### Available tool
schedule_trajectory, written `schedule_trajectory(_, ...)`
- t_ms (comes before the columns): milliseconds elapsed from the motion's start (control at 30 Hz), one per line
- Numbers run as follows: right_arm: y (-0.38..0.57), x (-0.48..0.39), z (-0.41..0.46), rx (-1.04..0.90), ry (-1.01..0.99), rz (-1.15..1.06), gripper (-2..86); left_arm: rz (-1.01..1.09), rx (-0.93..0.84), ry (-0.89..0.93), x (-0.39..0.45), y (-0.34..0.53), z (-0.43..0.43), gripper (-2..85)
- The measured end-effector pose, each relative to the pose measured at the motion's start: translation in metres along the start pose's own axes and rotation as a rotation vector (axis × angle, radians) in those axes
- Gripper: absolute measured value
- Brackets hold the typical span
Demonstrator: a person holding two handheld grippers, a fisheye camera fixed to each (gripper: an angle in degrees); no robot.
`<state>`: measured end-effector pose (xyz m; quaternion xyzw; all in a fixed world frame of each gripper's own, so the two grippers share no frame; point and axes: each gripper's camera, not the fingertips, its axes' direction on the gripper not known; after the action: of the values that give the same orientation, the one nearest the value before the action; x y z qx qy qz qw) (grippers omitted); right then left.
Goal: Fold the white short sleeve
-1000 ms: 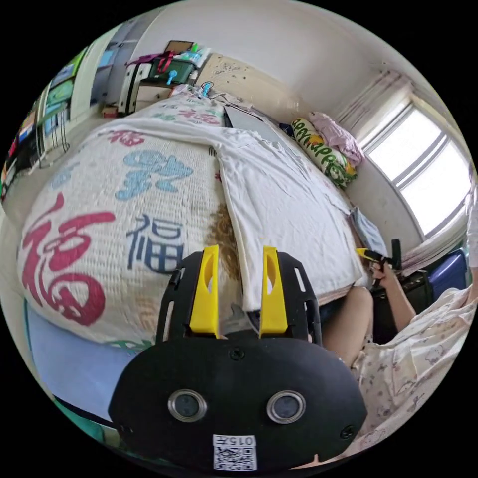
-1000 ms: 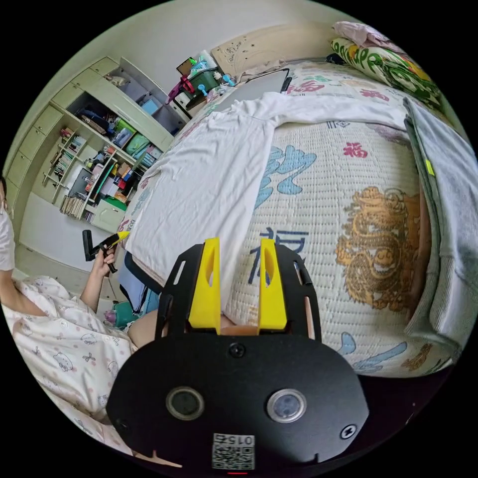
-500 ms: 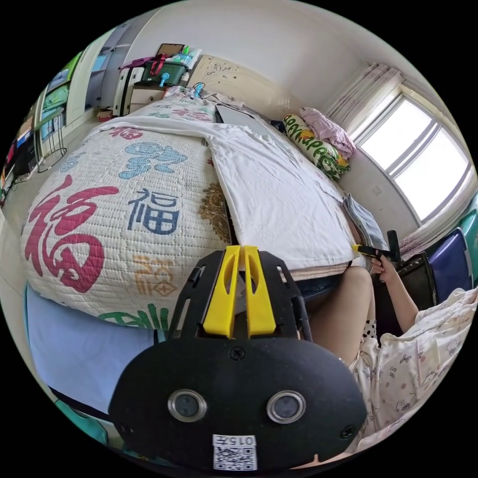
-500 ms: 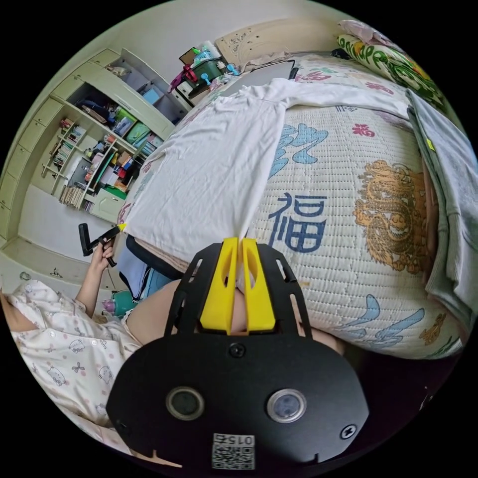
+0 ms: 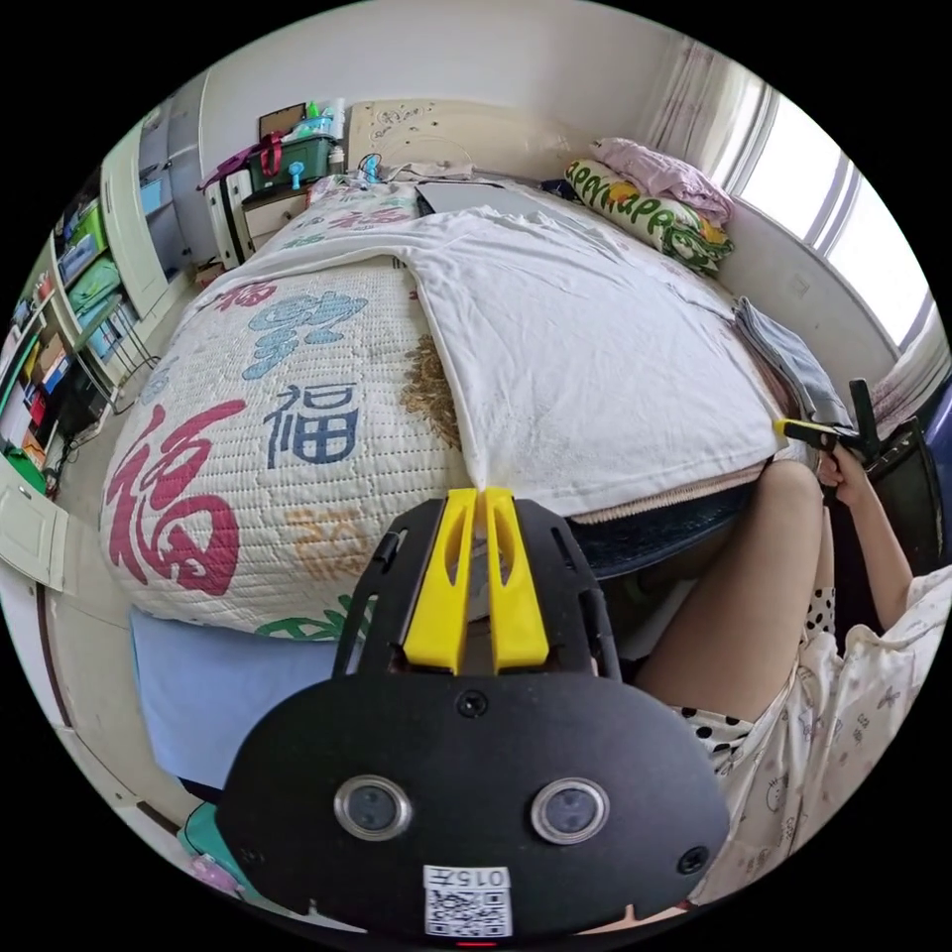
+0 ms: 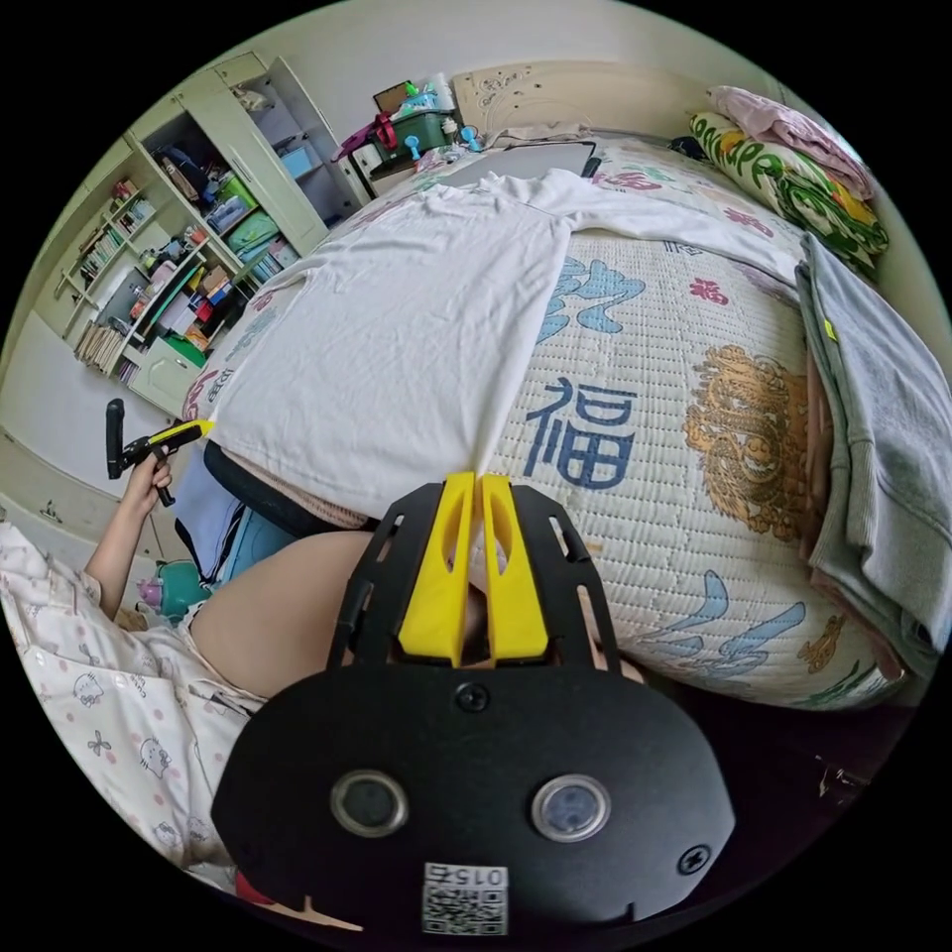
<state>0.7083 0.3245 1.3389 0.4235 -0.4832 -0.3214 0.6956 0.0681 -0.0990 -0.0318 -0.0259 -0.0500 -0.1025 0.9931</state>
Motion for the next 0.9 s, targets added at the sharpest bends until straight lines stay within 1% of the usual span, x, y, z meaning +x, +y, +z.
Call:
schedule_trajectory(100, 0.018, -0.013, 0.02, -0.017, 0.049, -0.031, 0.2, 0.019, 0.015, -0.034, 0.009, 0.001, -0.019, 0.5)
schedule_trajectory(267, 0.043, -0.029, 0.072, -0.045, 0.095, -0.05, 0.2, 0.046, -0.026, -0.105, 0.023, -0.001, -0.014, 0.4)
schedule_trajectory(367, 0.057, -0.051, 0.093, -0.037, 0.156, -0.074, 0.2, 0.138, -0.022, -0.247, 0.05, 0.001, -0.015, 0.3)
schedule_trajectory(433, 0.065, -0.071, 0.105, -0.031, 0.214, -0.094, 0.3, 0.127, 0.008, -0.318, 0.061, 0.009, -0.018, 0.3)
schedule_trajectory(533, 0.071, -0.101, 0.123, -0.03, 0.3, -0.127, 0.3, 0.076, 0.022, -0.298, 0.052, 0.012, -0.027, 0.3)
schedule_trajectory(600, 0.071, -0.109, 0.127, -0.028, 0.309, -0.125, 0.3, 0.035, 0.017, -0.246, 0.035, 0.01, -0.036, 0.4)
schedule_trajectory(767, 0.064, -0.124, 0.113, -0.014, 0.289, -0.094, 0.5, 0.129, 0.012, -0.278, 0.026, 0.01, -0.059, 0.7)
schedule_trajectory(900, 0.045, -0.158, 0.105, -0.02, 0.353, -0.113, 0.8, 0.074, 0.032, -0.236, -0.003, 0.015, -0.066, 1.1)
